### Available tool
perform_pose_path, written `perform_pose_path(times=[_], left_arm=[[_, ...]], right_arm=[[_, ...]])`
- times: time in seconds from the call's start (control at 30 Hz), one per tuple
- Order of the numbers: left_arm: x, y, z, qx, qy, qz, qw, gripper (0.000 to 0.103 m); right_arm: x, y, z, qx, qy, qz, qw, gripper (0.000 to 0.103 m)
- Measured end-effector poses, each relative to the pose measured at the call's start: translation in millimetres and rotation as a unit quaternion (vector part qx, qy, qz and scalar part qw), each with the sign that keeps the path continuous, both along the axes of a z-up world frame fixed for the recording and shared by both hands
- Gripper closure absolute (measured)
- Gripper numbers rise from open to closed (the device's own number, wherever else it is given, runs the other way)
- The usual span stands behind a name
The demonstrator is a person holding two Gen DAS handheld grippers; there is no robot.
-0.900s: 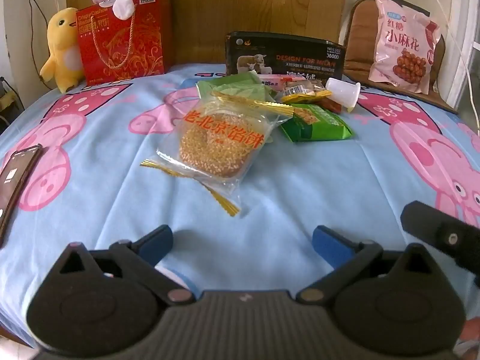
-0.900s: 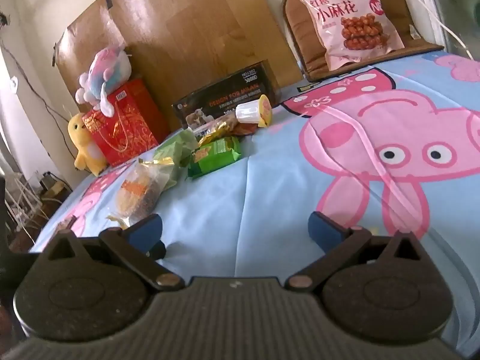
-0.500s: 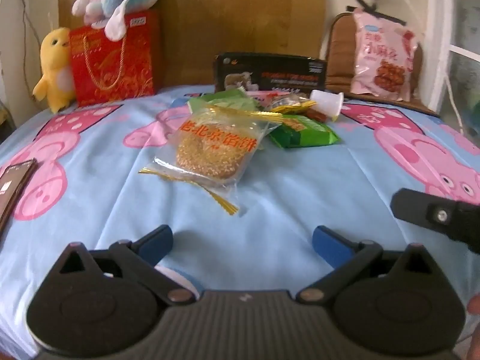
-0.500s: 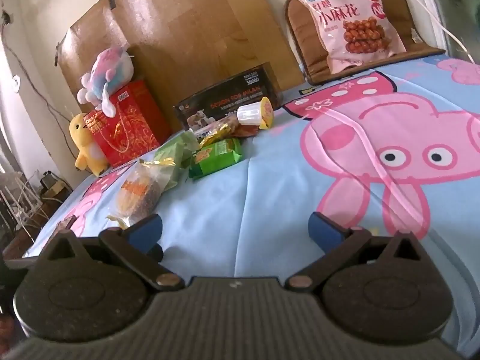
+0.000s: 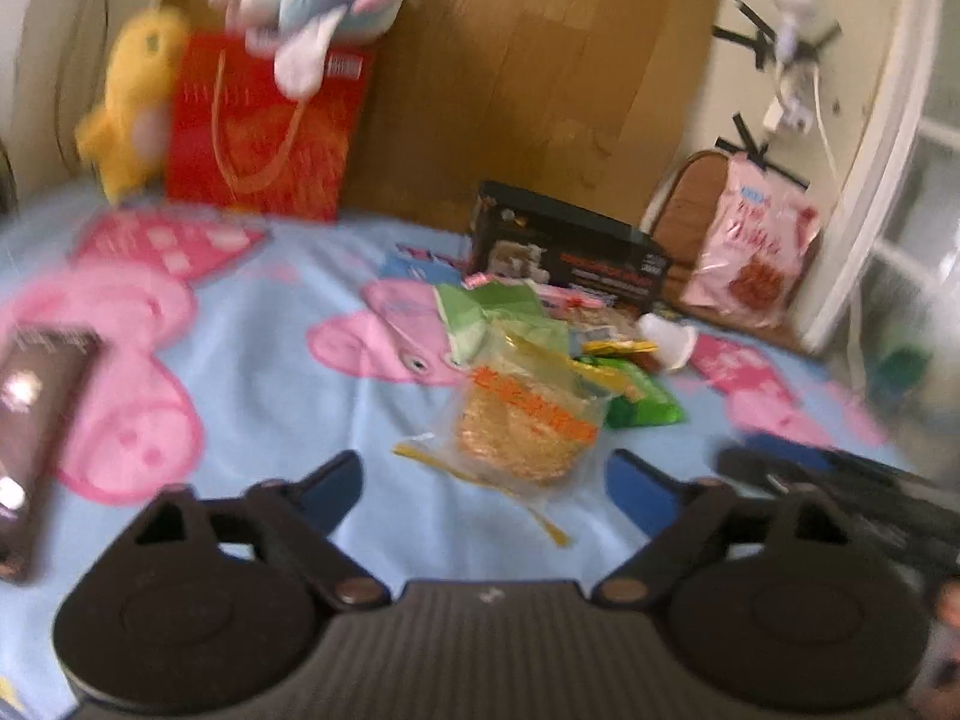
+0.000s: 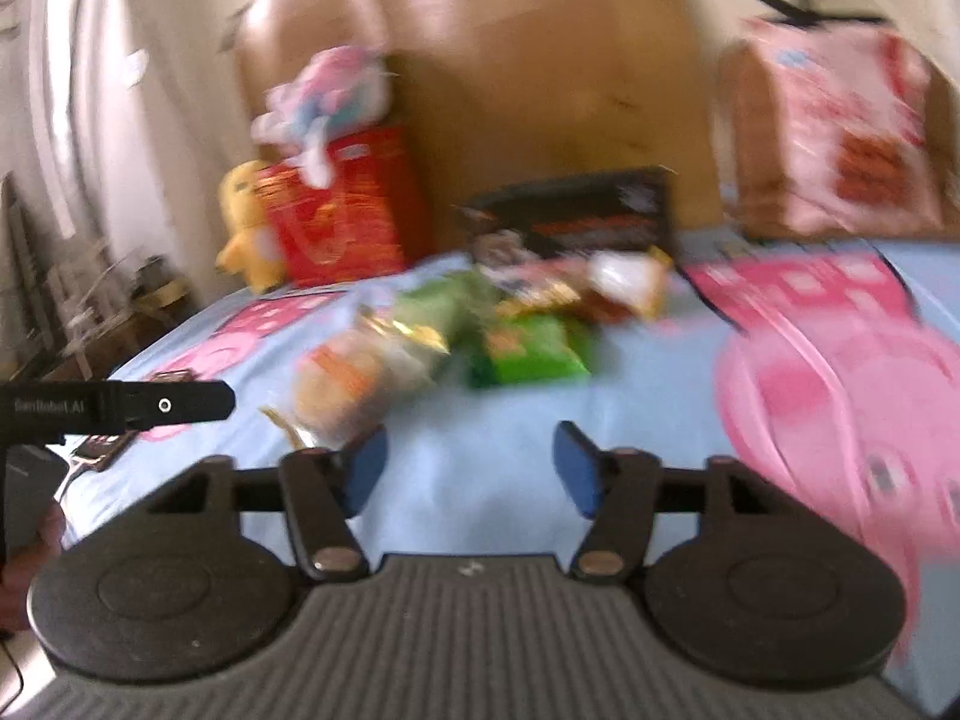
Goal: Organize snacks
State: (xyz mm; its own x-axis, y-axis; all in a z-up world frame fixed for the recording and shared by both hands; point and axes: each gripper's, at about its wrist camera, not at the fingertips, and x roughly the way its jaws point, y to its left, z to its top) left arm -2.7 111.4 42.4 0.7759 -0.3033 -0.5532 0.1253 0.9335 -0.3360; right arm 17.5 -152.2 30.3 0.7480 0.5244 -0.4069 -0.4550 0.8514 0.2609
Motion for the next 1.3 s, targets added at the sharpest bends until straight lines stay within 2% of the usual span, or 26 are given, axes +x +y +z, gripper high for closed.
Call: perform_pose_path(times=[0.07, 0.13, 0.17, 0.23, 0.27, 0.3, 0.4, 0.47, 0.57, 0.63, 0.77, 0.8, 0.83, 0.9, 1.0, 1.1, 1.2, 1.3], left_arm=[[12, 4, -5, -0.032, 0.021, -0.009, 0.9992, 0.026], [28, 1, -13, -0.046, 0.044, -0.018, 0.9978, 0.038], [34, 0, -17, -0.051, 0.053, -0.021, 0.9971, 0.04], [46, -3, -28, -0.067, 0.076, -0.027, 0.9945, 0.048], [52, -3, -35, -0.079, 0.092, -0.029, 0.9923, 0.051], [54, -2, -37, -0.083, 0.086, -0.026, 0.9924, 0.05], [62, -2, -38, -0.068, 0.076, -0.024, 0.9945, 0.049], [73, 0, -40, -0.095, 0.085, -0.041, 0.991, 0.048], [83, -7, -39, -0.092, 0.085, -0.056, 0.9906, 0.043], [86, -12, -36, -0.081, 0.082, -0.061, 0.9915, 0.039], [81, -4, -28, -0.066, 0.072, -0.06, 0.9934, 0.04], [80, -3, -27, -0.062, 0.074, -0.061, 0.9934, 0.046], [80, -5, -29, -0.058, 0.081, -0.07, 0.9926, 0.06], [78, -11, -31, -0.038, 0.082, -0.071, 0.9934, 0.059], [74, -11, -15, -0.04, 0.068, -0.072, 0.9943, 0.065], [79, -10, 11, -0.049, 0.037, -0.086, 0.9944, 0.065], [98, -23, 36, -0.025, -0.005, -0.097, 0.9949, 0.065], [133, -40, 56, -0.02, -0.042, -0.101, 0.9938, 0.065]], right_arm=[[27, 12, 9, 0.002, 0.001, 0.025, 1.0, 0.057], [58, 26, 10, 0.002, 0.011, 0.042, 0.999, 0.065], [72, 33, 8, -0.001, 0.021, 0.043, 0.999, 0.069], [95, 44, -4, 0.005, 0.06, 0.063, 0.996, 0.079], [99, 47, -11, 0.008, 0.082, 0.073, 0.994, 0.081], [98, 47, -18, 0.014, 0.102, 0.085, 0.991, 0.081], [64, 38, -19, 0.006, 0.102, 0.125, 0.987, 0.08], [33, 32, -19, -0.022, 0.079, 0.16, 0.984, 0.076], [-4, 28, -20, -0.087, 0.016, 0.163, 0.983, 0.067], [-13, 31, -24, -0.117, 0.0, 0.16, 0.98, 0.055], [-14, 33, -30, -0.127, 0.01, 0.181, 0.975, 0.053], [-12, 34, -32, -0.127, 0.008, 0.184, 0.975, 0.052], [0, 37, -31, -0.125, 0.008, 0.186, 0.974, 0.051], [15, 47, -32, -0.115, 0.011, 0.191, 0.975, 0.052], [26, 52, -30, -0.107, 0.007, 0.196, 0.975, 0.057], [29, 42, -15, -0.077, -0.015, 0.195, 0.978, 0.059], [45, 30, 2, -0.041, -0.032, 0.172, 0.984, 0.059], [65, 26, 18, -0.044, -0.07, 0.132, 0.988, 0.059]])
